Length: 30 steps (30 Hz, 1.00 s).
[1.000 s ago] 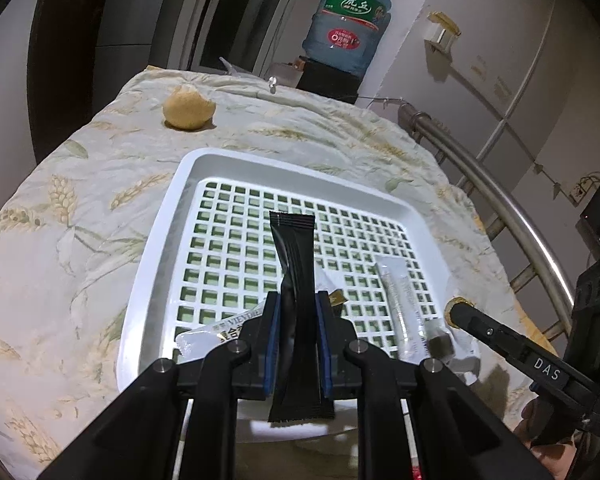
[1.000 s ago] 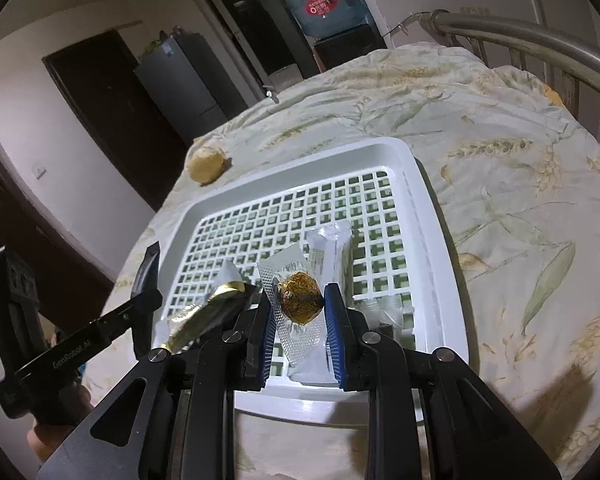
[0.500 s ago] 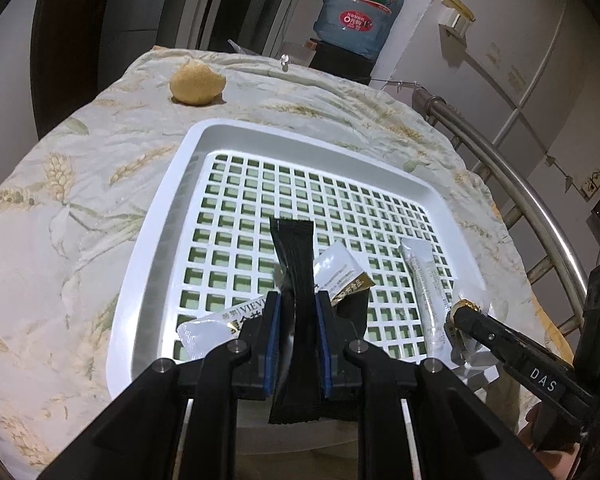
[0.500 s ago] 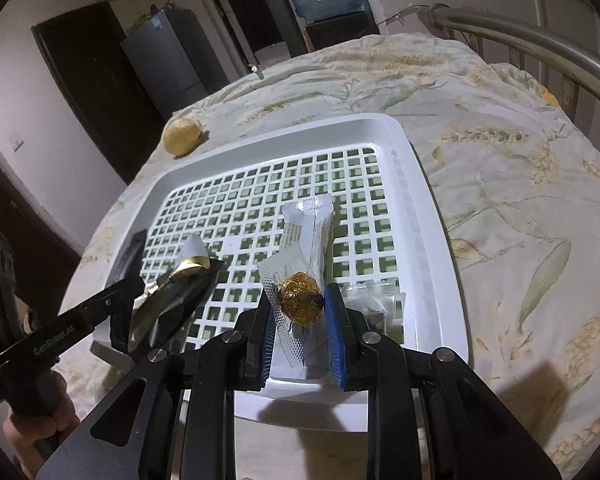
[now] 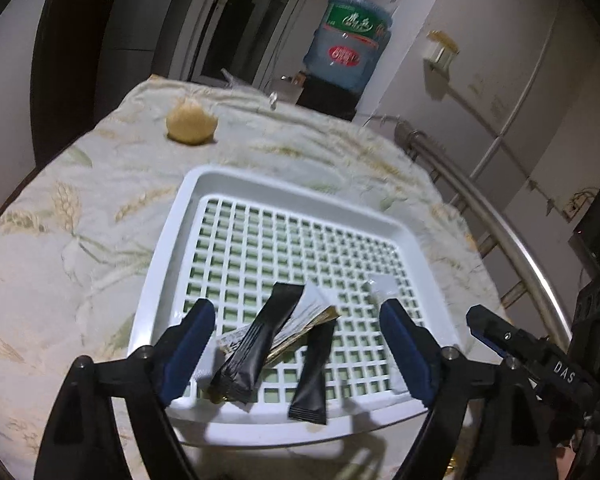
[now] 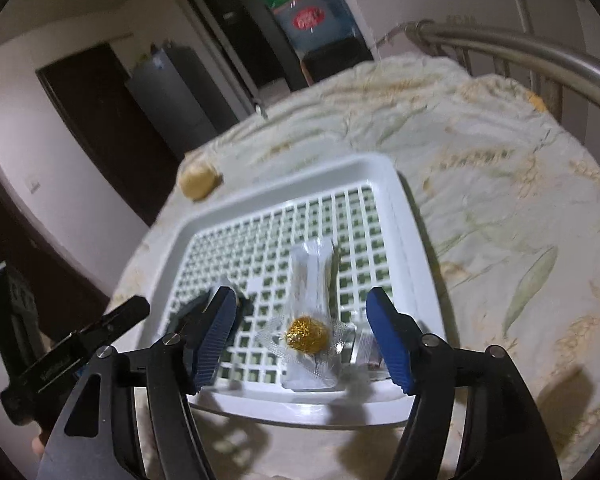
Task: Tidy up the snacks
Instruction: 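Lift both open tools away from the tray toward the remaining chocolates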
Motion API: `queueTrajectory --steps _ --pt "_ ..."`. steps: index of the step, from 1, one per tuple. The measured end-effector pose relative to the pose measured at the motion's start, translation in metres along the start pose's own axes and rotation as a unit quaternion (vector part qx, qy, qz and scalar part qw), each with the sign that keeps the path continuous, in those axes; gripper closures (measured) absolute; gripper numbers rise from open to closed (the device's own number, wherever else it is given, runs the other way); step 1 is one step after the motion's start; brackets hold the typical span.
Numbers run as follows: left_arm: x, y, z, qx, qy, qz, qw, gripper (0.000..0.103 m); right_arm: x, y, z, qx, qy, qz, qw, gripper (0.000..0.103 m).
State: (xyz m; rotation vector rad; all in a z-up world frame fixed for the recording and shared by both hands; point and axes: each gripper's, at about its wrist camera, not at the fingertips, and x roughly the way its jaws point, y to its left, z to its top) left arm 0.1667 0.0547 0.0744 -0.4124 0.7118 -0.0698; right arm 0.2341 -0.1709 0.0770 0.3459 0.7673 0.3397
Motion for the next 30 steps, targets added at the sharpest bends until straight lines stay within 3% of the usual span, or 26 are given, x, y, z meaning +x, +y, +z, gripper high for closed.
queueTrajectory --steps 4,11,18,23,30 --pt "-0.024 -0.007 0.009 0.011 -0.009 -0.011 0.9998 0.011 -0.026 0.008 0.009 -0.002 -0.026 0.010 1.000 0.027" --pt "-0.100 -0.029 0.021 0.043 -0.080 -0.022 0.9956 0.001 -0.085 0.032 0.018 -0.014 -0.089 0.041 0.995 0.018" --pt "-0.139 -0.054 0.002 0.080 -0.106 -0.023 0.9908 0.001 -0.139 0.065 0.013 -0.052 -0.134 0.073 0.987 0.011" --pt "-0.150 -0.056 -0.020 0.103 -0.101 -0.005 0.9896 0.000 -0.164 0.076 -0.013 -0.085 -0.150 0.070 0.982 0.005" --pt "-0.157 -0.042 -0.050 0.095 -0.096 0.009 0.9908 0.001 -0.163 0.066 -0.055 -0.120 -0.131 0.017 0.984 0.005"
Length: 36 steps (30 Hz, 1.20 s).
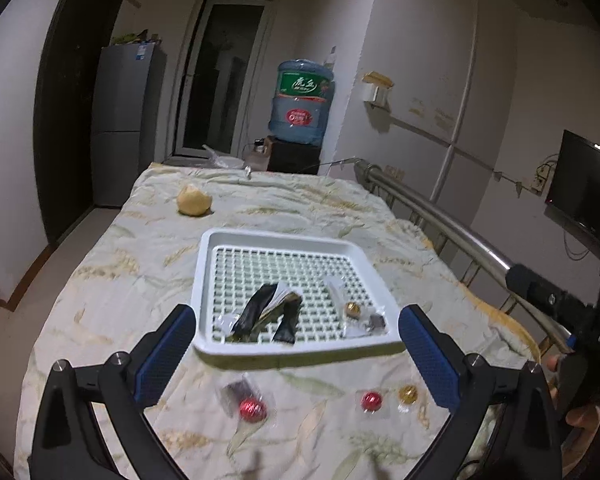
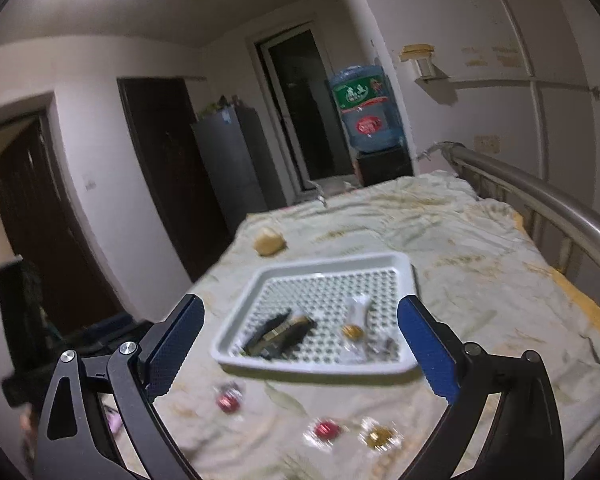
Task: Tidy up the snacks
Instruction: 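Lift both open tools away from the tray toward the remaining chocolates, then grasp a red-foil chocolate with the left tool while the right tool grasps a gold-foil chocolate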
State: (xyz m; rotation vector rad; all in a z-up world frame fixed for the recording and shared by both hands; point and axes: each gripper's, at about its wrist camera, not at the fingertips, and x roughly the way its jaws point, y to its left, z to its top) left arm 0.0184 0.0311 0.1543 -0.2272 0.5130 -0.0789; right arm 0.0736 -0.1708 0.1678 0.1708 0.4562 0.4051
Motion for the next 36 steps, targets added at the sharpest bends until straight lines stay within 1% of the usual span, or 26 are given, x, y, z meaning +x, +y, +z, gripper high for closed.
queueTrajectory --steps 3,7,10,15,17,19,21,24,26,27,29,31,32,33,36 --pt "0.004 0.005 -0.015 -0.005 0.013 0.007 0.9999 0.001 -0.001 -0.009 -0.016 0.007 0.008 -0.011 1.000 0.005" --pt "0.020 0.008 -0.038 -0.008 0.042 0.020 0.9989 0.001 0.003 -0.023 -0.035 0.022 0.026 -0.029 0.999 0.005" --pt "0.034 0.012 -0.053 -0.010 0.068 0.030 0.9972 0.001 0.016 -0.031 -0.051 0.028 0.052 -0.041 0.997 0.005" --pt "0.053 0.015 -0.074 -0.009 0.103 0.045 0.9936 0.001 0.041 -0.040 -0.081 0.029 0.109 -0.054 0.992 0.006" --pt "0.061 0.016 -0.081 -0.005 0.116 0.054 0.9918 0.002 0.049 -0.042 -0.090 0.028 0.127 -0.059 0.990 0.009" --pt "0.067 0.017 -0.086 -0.006 0.126 0.058 0.9903 0.004 0.057 -0.045 -0.098 0.027 0.146 -0.062 0.987 0.016" --pt "0.072 0.017 -0.091 -0.005 0.135 0.062 0.9890 0.004 0.063 -0.048 -0.106 0.025 0.164 -0.068 0.984 0.020" --pt "0.080 0.020 -0.097 -0.007 0.148 0.067 0.9867 0.006 0.070 -0.050 -0.115 0.023 0.182 -0.072 0.980 0.024" --pt "0.086 0.024 -0.101 -0.012 0.159 0.069 0.9849 0.009 0.074 -0.050 -0.118 0.019 0.192 -0.075 0.978 0.027" --pt "0.087 0.026 -0.102 -0.015 0.163 0.069 0.9842 0.012 0.077 -0.050 -0.119 0.017 0.196 -0.078 0.977 0.030" --pt "0.090 0.029 -0.105 -0.019 0.169 0.068 0.9832 0.013 0.081 -0.051 -0.123 0.013 0.207 -0.083 0.975 0.035" --pt "0.093 0.030 -0.106 -0.021 0.172 0.068 0.9824 0.017 0.086 -0.051 -0.125 0.013 0.216 -0.083 0.973 0.043" --pt "0.095 0.031 -0.106 -0.022 0.175 0.067 0.9820 0.018 0.088 -0.051 -0.127 0.012 0.220 -0.083 0.972 0.045" --pt "0.096 0.032 -0.107 -0.023 0.177 0.066 0.9816 0.021 0.090 -0.051 -0.128 0.010 0.224 -0.084 0.971 0.048" --pt "0.099 0.034 -0.107 -0.024 0.179 0.067 0.9813 0.026 0.094 -0.050 -0.129 0.004 0.228 -0.088 0.970 0.049"
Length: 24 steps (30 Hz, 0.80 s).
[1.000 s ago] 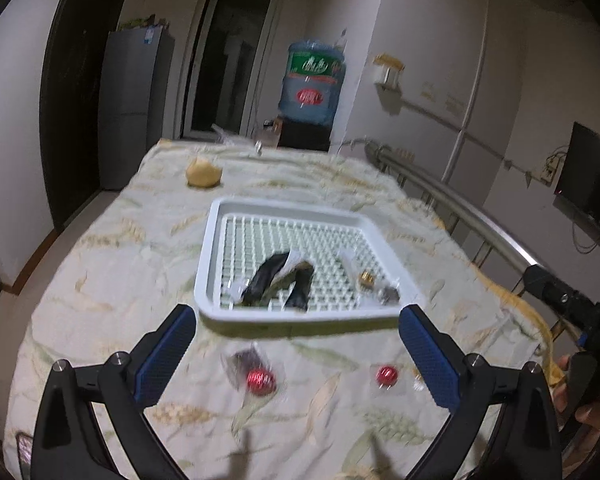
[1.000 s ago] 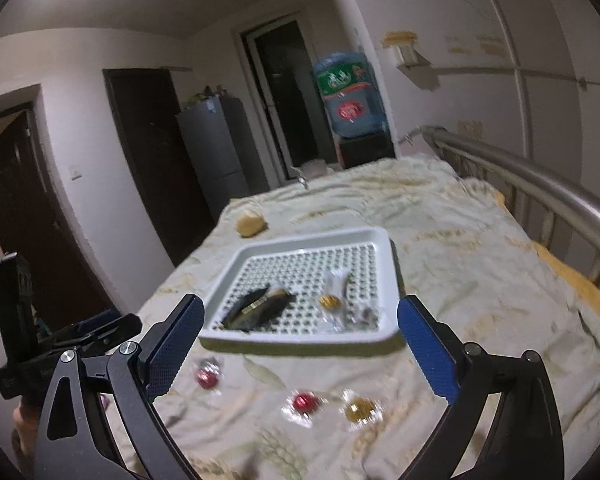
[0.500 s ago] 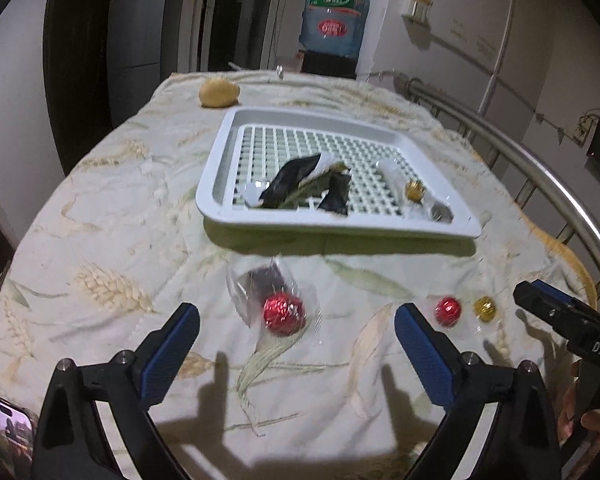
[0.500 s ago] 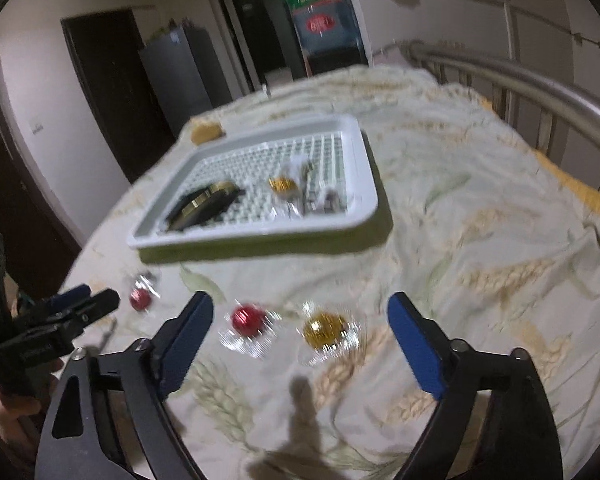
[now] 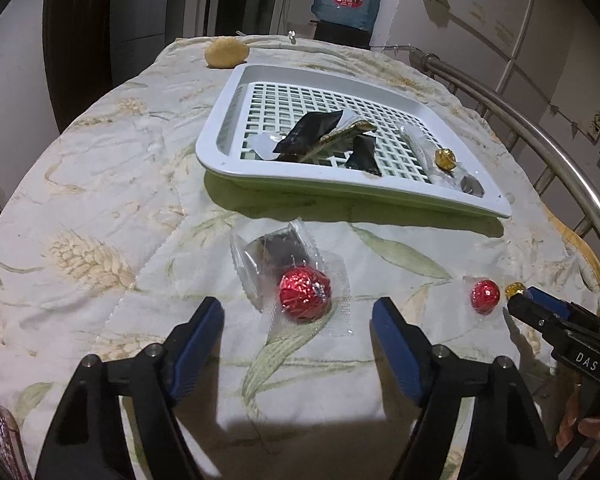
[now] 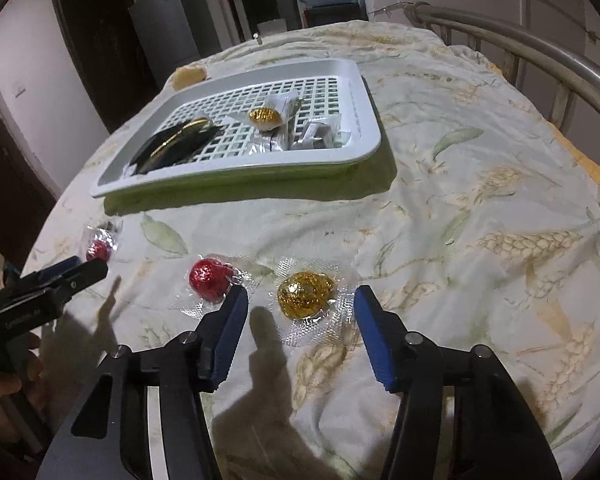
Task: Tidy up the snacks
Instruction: 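Grasp a red-foil chocolate with the left tool while the right tool grasps a gold-foil chocolate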
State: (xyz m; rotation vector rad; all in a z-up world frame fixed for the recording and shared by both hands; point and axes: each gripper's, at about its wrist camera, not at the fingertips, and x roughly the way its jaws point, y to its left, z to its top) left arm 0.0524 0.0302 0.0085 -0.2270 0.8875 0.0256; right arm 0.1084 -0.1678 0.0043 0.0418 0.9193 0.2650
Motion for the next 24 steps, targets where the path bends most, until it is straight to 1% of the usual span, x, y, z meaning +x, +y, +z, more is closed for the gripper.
queueTrajectory --steps 1,2,4,5,7,8,9,10,13,18,24 --pt "0.000 0.001 0.001 -0.003 -0.002 -0.001 1.0000 0.031 0.001 -0.001 0.000 0.001 0.001 0.001 1.000 0.051" --pt "0.000 0.002 0.001 -0.007 -0.003 -0.003 1.0000 0.033 0.002 -0.002 0.001 0.003 0.003 0.000 1.000 0.051" --pt "0.000 0.005 0.002 -0.013 -0.004 -0.004 0.9999 0.043 0.003 -0.002 0.000 0.003 0.004 -0.002 1.000 0.055" --pt "0.000 0.006 0.002 -0.014 -0.005 -0.002 0.9999 0.046 0.003 -0.002 0.000 0.002 0.004 -0.004 1.000 0.057" --pt "0.000 0.006 0.001 -0.008 -0.005 0.000 1.0000 0.057 0.002 0.000 -0.002 -0.002 0.002 -0.010 1.000 0.063" --pt "-0.001 0.004 0.000 -0.001 -0.005 -0.003 1.0000 0.061 0.001 -0.001 -0.002 0.000 0.001 -0.010 1.000 0.065" --pt "0.000 0.003 0.000 0.003 -0.002 -0.009 1.0000 0.068 0.001 -0.002 -0.002 0.002 0.000 -0.008 1.000 0.065" --pt "-0.001 0.001 -0.001 0.008 -0.003 -0.009 0.9999 0.071 0.001 -0.003 -0.003 0.005 -0.001 -0.005 1.000 0.065" --pt "-0.002 -0.003 -0.003 0.017 -0.003 -0.014 0.9998 0.075 -0.002 -0.006 -0.004 0.009 -0.004 0.000 1.000 0.066" --pt "-0.009 -0.001 -0.007 0.014 -0.010 -0.041 0.9990 0.075 -0.006 -0.011 -0.006 0.019 -0.009 0.008 1.000 0.067" --pt "-0.019 -0.012 -0.007 0.026 -0.026 -0.073 0.9967 0.075 -0.017 -0.016 -0.005 0.031 -0.035 0.016 0.999 0.067"
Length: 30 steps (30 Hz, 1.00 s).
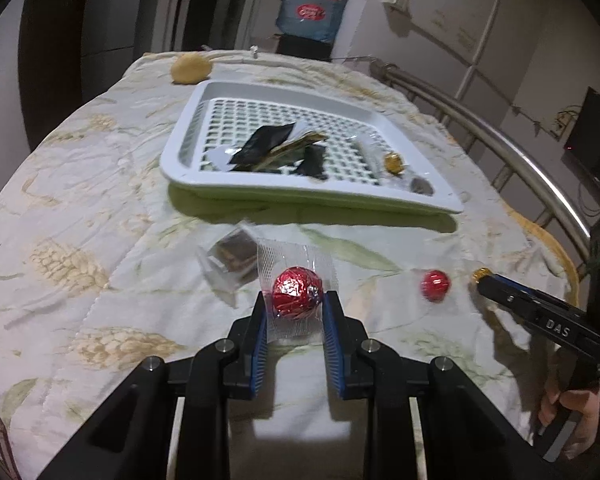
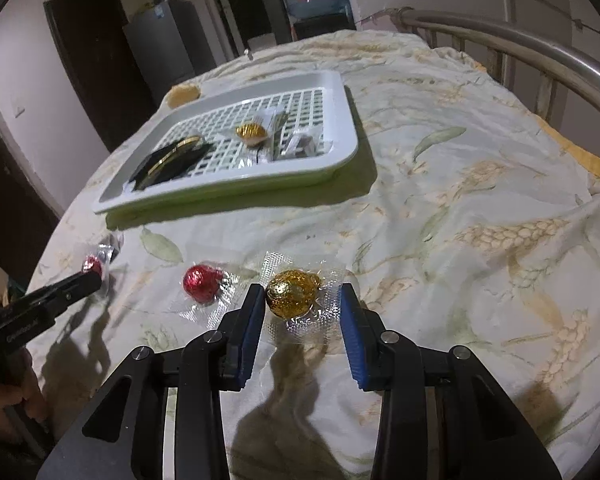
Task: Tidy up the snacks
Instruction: 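Grasp a red-foil chocolate with the left tool while the right tool grasps a gold-foil chocolate, then carry both chocolates over the tray and open both tools to release them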
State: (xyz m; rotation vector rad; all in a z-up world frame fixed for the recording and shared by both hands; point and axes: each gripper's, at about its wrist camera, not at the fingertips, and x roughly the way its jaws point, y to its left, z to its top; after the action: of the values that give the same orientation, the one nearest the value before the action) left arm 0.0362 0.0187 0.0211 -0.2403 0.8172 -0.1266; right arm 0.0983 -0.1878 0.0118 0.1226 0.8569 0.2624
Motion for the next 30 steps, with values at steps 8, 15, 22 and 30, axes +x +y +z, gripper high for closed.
queueTrajectory --steps 8,15,22,30 --pt "-0.003 -0.009 0.003 0.012 -0.010 -0.009 0.9998 0.075 -0.004 0.000 0.002 -0.001 -0.014 0.005 1.000 0.067" --pt "-0.017 -0.014 0.012 0.009 -0.026 -0.019 0.9994 0.075 -0.011 0.001 0.005 -0.006 -0.026 0.010 1.000 0.067" --pt "-0.050 -0.032 0.041 0.021 -0.070 -0.031 0.9968 0.075 -0.037 0.004 0.023 -0.001 -0.051 0.040 0.998 0.067" --pt "-0.067 -0.048 0.084 0.023 -0.111 -0.048 0.9925 0.075 -0.071 0.019 0.064 -0.023 -0.089 0.054 0.994 0.067"
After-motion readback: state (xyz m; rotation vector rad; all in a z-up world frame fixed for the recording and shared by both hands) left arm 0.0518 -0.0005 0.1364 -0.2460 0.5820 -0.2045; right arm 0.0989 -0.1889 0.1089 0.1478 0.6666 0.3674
